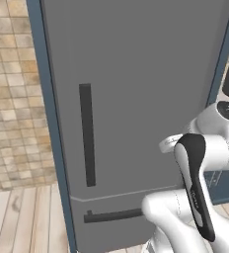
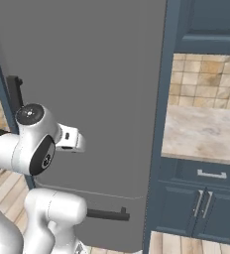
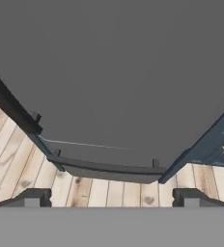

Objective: Retrieve the tangerine and pear from the fridge and place them into the bowl on the dining table.

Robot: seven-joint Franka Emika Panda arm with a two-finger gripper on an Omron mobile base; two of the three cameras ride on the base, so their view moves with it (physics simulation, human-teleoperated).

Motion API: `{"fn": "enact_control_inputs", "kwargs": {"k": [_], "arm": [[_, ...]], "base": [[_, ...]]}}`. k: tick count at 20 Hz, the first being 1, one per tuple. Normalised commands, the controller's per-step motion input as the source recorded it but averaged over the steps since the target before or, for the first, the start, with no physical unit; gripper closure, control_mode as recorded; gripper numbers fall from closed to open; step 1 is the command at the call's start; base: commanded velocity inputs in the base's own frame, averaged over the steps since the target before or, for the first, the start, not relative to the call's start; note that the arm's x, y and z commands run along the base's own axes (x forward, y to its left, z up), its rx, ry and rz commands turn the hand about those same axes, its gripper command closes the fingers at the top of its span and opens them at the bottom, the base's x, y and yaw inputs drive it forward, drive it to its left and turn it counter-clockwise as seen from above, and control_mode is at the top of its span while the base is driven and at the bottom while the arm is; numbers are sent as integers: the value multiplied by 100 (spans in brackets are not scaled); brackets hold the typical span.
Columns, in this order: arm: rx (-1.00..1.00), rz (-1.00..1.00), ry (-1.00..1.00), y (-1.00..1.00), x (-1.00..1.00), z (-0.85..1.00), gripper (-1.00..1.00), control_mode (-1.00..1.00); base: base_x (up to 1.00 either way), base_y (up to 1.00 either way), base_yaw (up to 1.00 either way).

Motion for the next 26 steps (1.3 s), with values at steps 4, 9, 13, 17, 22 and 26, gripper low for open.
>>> {"fn": "enact_control_inputs", "kwargs": {"k": [4,9,13,17,22,26], "arm": [[0,0,0,0,0,0,-100,100],[0,0,0,0,0,0,-100,100],[0,0,0,0,0,0,-100,100],[0,0,0,0,0,0,-100,100],[0,0,0,0,0,0,-100,100],[0,0,0,0,0,0,-100,100]], "base": [[-71,23,0],[-36,35,0],[-33,52,0],[-34,71,-1],[-44,70,-1],[-36,36,0]]}}
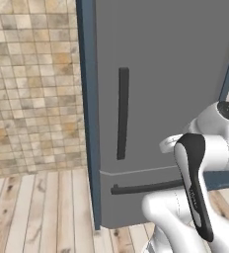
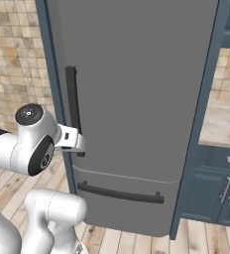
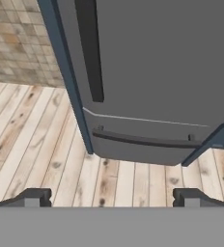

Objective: Retrieve the tangerine and pear from the fridge and place them into the bowl on the dining table.

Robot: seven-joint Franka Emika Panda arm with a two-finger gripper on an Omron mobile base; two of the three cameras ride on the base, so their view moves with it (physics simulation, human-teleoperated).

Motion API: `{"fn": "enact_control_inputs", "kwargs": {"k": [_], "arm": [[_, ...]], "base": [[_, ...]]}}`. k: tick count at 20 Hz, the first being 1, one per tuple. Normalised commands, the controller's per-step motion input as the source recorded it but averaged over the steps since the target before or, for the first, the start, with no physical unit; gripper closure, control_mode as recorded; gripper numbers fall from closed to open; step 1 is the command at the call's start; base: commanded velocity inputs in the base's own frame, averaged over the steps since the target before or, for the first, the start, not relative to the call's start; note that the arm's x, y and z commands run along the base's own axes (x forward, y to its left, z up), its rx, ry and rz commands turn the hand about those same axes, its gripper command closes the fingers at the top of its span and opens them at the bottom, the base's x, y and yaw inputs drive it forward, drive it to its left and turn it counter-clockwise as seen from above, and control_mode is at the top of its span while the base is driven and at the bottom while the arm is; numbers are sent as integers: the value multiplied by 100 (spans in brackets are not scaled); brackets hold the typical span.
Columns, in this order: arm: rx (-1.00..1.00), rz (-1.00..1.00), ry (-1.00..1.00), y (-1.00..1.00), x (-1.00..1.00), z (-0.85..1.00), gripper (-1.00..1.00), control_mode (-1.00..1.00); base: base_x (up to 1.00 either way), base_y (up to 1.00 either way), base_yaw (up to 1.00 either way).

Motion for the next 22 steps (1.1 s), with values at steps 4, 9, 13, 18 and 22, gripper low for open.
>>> {"fn": "enact_control_inputs", "kwargs": {"k": [4,9,13,18,22], "arm": [[0,0,0,0,0,0,-100,100],[0,0,0,0,0,0,-100,100],[0,0,0,0,0,0,-100,100],[0,0,0,0,0,0,-100,100],[0,0,0,0,0,0,-100,100]], "base": [[-40,30,0],[-38,56,-4],[-25,56,-20],[-20,67,-23],[-11,69,-25]]}}
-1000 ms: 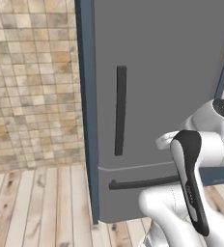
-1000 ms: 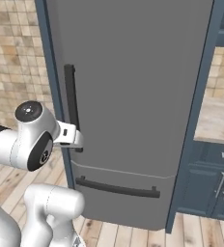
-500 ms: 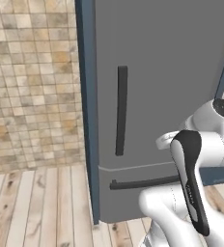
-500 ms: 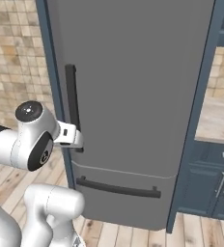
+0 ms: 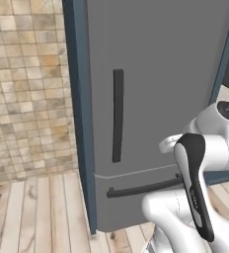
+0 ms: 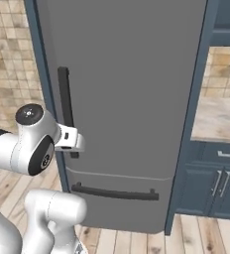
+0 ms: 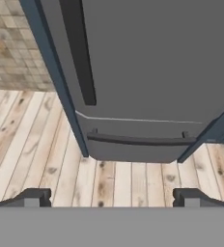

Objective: Retrieve the tangerine and pear from the fridge and place them into the bowl on the dining table.

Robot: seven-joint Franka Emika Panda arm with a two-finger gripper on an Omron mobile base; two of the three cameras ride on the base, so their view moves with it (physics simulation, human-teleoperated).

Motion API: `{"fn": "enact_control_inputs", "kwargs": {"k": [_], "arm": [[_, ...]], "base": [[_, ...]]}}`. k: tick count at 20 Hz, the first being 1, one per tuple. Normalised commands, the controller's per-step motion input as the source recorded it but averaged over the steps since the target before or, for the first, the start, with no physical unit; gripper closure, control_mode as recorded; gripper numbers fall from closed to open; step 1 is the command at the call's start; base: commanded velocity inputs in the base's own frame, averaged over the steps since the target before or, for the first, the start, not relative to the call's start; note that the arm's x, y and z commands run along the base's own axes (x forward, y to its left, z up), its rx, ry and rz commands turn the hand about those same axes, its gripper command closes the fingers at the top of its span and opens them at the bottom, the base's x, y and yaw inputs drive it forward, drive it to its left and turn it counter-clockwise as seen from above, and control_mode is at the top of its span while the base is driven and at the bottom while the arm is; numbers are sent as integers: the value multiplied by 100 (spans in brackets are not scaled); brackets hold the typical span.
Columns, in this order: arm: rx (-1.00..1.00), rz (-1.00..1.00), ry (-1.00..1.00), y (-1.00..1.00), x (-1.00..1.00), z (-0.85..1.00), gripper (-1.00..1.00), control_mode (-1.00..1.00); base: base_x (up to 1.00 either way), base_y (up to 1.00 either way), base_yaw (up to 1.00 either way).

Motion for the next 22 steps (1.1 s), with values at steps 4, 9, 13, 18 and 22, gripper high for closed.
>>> {"fn": "enact_control_inputs", "kwargs": {"k": [4,9,13,18,22], "arm": [[0,0,0,0,0,0,-100,100],[0,0,0,0,0,0,-100,100],[0,0,0,0,0,0,-100,100],[0,0,0,0,0,0,-100,100],[0,0,0,0,0,0,-100,100]], "base": [[-7,70,-25],[-1,78,-25],[0,81,-31],[-3,75,-31],[-23,15,-26]]}}
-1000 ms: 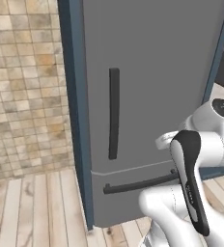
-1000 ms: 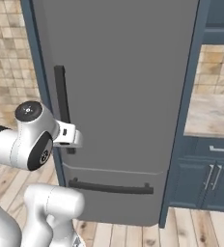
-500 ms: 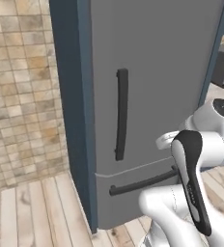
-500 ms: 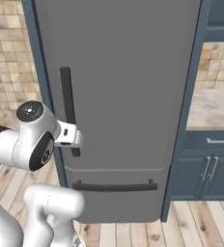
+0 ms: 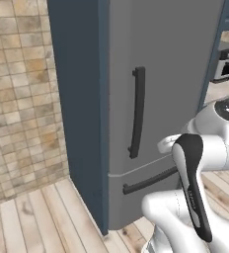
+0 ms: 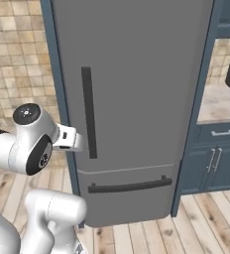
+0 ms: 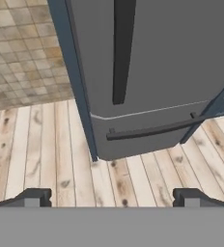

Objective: Retrieve the tangerine and pear from the fridge and place them into the bowl on the dining table.

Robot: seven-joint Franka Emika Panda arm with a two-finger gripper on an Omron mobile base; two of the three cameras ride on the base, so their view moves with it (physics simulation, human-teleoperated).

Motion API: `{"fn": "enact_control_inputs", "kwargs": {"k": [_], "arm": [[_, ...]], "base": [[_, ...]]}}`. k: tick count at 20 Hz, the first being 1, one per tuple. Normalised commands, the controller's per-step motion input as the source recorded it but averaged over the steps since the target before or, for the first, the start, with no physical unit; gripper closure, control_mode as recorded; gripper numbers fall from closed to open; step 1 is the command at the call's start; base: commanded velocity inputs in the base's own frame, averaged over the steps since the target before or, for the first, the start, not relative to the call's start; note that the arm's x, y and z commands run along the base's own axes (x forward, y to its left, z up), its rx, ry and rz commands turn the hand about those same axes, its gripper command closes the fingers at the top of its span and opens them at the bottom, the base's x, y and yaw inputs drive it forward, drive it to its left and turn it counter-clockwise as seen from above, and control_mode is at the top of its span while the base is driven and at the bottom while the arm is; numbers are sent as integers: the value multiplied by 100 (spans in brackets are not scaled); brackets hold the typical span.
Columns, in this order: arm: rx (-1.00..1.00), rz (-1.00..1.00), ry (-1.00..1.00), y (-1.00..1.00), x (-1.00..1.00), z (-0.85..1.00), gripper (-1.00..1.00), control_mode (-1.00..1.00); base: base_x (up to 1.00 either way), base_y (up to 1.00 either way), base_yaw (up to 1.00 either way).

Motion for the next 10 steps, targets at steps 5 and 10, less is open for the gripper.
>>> {"fn": "enact_control_inputs", "kwargs": {"k": [5,10], "arm": [[0,0,0,0,0,0,-100,100],[0,0,0,0,0,0,-100,100]], "base": [[-30,-2,-17],[-21,0,-10]]}}
